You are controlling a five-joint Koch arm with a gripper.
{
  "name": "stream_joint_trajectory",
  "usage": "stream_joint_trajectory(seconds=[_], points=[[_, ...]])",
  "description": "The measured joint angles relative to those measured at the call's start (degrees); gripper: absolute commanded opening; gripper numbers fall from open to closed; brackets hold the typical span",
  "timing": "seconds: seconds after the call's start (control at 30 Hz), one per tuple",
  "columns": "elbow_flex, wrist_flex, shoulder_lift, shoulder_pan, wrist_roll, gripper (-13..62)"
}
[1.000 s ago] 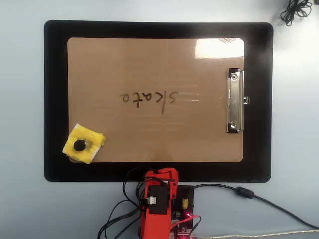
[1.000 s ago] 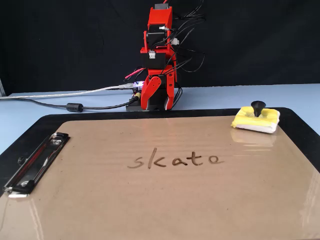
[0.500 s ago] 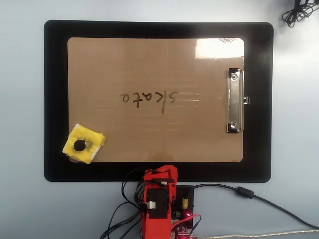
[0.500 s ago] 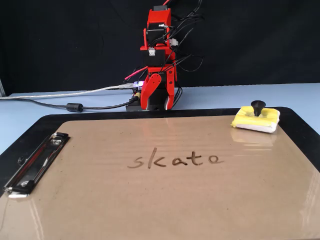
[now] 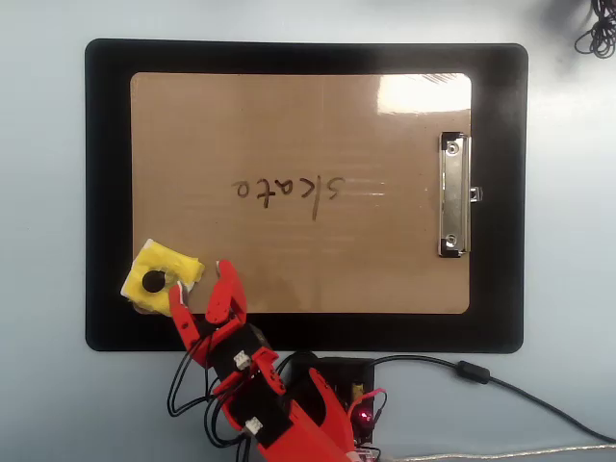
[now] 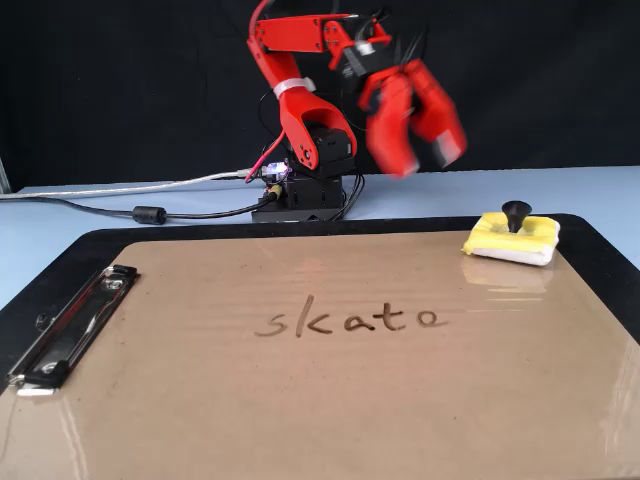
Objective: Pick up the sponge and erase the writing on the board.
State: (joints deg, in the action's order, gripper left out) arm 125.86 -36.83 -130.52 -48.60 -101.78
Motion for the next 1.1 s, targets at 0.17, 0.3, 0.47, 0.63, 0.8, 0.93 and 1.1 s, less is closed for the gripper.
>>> stream_joint_trajectory(seconds=[0.17,0.3,0.47,0.63,0.8,0.93,1.1], points=[[0.00,22.94,8.70,-5.19,-0.53,33.6],[0.00,32.70,17.40,-5.10,-0.53,33.6],[-0.09,33.22,21.62,-5.27,-0.53,33.6],[-0.09,31.99,22.76,-7.82,-0.53,33.6],[0.00,23.20,23.91,-10.11,-0.53,33.3],[0.00,23.20,25.84,-12.04,-0.53,32.9],[2.11,30.06,28.56,-12.39,-0.35,32.5]])
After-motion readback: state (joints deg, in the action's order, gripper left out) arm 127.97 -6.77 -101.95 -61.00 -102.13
